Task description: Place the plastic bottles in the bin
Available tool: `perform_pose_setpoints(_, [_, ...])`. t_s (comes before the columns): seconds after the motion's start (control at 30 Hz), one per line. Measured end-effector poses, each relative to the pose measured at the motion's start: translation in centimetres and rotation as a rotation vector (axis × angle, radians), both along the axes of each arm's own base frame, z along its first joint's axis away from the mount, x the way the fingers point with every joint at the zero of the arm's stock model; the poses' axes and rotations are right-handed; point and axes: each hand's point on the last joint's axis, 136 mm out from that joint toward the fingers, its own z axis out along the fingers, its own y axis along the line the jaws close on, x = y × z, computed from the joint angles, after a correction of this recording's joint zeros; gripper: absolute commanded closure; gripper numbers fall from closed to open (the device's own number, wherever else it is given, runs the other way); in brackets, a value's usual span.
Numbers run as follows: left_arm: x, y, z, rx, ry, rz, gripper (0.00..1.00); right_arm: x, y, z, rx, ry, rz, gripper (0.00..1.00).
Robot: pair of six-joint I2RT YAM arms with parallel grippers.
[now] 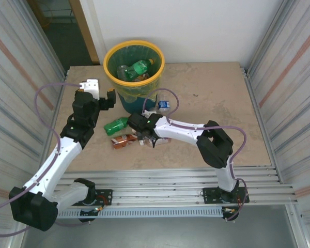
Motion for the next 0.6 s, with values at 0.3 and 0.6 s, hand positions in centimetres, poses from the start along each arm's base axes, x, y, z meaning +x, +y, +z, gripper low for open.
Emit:
perform_pose_setpoints(0.3, [0.1,-0.1,0.0,-0.030,-0.001,0.000,0.01,-1.0,-0.2,-1.1,-0.051,0.030,0.019,0.02])
perform_pose_setpoints(0.6, [0.6,-0.2,-0.5,-0.043,0.008,-0.001,0.01,-1.3,-0.3,-1.2,-0.059,0.035,0.022,0.02])
